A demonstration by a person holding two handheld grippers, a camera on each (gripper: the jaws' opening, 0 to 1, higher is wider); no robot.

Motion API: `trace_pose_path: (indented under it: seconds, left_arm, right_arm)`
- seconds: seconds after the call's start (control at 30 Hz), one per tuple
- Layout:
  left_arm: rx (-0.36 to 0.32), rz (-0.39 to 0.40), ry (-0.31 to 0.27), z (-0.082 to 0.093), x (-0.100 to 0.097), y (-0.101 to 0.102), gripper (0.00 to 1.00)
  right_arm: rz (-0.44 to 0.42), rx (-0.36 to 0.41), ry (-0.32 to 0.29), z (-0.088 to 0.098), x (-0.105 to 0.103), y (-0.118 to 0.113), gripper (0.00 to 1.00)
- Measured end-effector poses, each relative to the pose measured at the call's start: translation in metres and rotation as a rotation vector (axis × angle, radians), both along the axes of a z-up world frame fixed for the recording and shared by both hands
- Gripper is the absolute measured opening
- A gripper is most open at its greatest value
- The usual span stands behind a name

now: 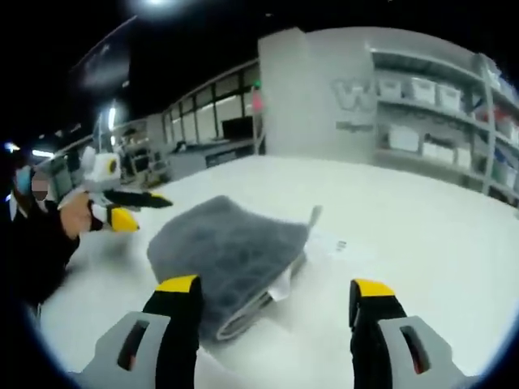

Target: Open the folded towel by lifting each exposed corner and separating the folded layers until the towel lies flat within the target outline without major curled edges

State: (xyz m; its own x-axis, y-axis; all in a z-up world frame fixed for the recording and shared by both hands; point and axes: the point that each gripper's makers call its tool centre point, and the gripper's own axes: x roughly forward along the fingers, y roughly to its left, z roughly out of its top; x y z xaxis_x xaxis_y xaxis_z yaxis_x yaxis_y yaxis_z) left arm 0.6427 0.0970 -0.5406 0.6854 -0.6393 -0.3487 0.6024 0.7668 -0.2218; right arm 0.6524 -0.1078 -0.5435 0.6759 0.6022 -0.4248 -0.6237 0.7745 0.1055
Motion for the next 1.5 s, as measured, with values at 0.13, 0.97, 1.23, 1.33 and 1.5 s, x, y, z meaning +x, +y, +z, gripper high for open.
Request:
trace_pose_path:
  seconds: [0.13,0.97,1.23,1.33,1.5]
  left_arm:
    - [-0.012,-0.007,0.03,-0.005,-0.002,-0.005,0.81]
    - [-0.019,-0.113,0.103,-0.02,-0.015,-0.027,0.53]
    - [-0.016,-0.145,0.126,-0.027,-0.027,-0.038,0.47]
    - [-0.021,-0.145,0.129,-0.027,-0.027,-0.039,0.44]
    - [-0.038,-0.139,0.138,-0.028,-0.026,-0.041,0.4]
  right_arm:
    - [0.007,0.022,0.027,-0.002,-0.003,0.004,0.69]
    - [0.097,0.105,0.201,-0.025,-0.026,0.028,0.47]
    - [0.103,0.123,0.216,-0.024,-0.028,0.027,0.47]
    - [0.117,0.113,0.237,-0.027,-0.031,0.027,0.49]
    - [0.124,0.1,0.227,-0.03,-0.031,0.03,0.58]
